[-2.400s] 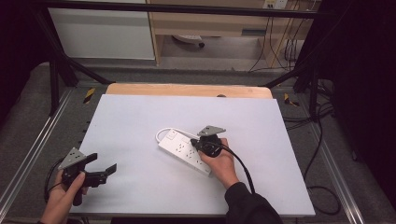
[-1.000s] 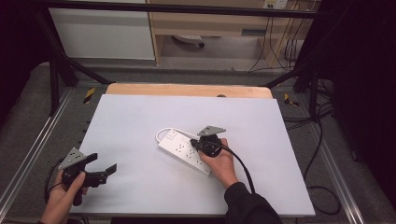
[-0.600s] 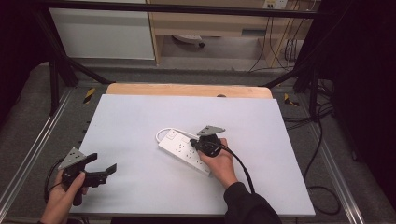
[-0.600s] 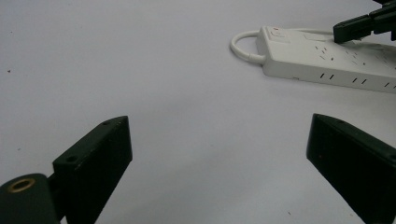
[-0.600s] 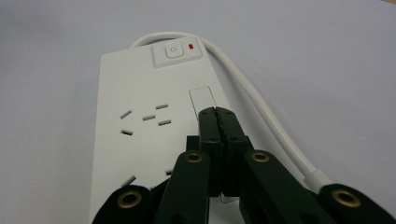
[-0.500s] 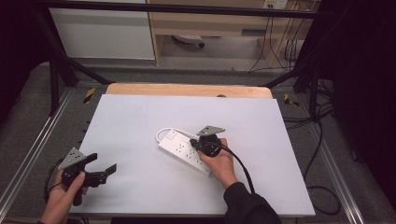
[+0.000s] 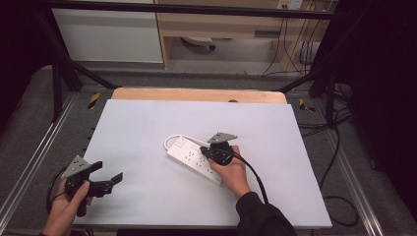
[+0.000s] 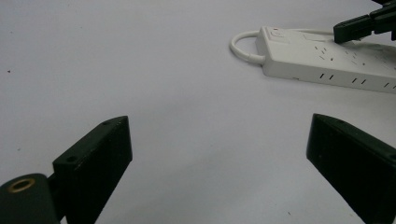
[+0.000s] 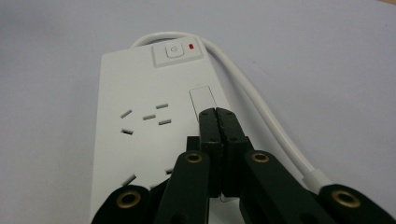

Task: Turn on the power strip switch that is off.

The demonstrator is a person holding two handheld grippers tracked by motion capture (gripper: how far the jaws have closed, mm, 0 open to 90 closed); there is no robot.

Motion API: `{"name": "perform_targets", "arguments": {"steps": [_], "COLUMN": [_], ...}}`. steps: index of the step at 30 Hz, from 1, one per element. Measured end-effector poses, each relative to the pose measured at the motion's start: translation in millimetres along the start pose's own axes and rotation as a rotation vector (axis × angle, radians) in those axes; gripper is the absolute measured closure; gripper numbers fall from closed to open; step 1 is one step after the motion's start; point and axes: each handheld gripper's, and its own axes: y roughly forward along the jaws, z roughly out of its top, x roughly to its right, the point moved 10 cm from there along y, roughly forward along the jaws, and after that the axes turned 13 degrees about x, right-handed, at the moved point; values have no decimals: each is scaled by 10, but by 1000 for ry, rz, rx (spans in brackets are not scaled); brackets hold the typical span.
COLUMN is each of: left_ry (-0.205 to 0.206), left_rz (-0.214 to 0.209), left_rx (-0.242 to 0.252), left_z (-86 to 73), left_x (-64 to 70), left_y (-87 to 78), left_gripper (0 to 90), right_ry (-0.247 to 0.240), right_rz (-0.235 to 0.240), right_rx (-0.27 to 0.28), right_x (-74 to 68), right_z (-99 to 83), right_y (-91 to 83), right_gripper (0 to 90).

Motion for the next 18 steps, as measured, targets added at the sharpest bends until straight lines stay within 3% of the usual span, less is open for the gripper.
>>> {"name": "perform_targets", "arguments": {"steps": [18], "left_ry": [-1], "left_rz": [0], "left_rx": [0], "left_z": [0], "left_x": [0], "left_y": [0], "left_gripper": [70], "right_ry": [4], "right_rz": [-1], "right_rx": [18], "right_x": [10], "right_z": [65], "right_y": [-48], "right_gripper": [900]}}
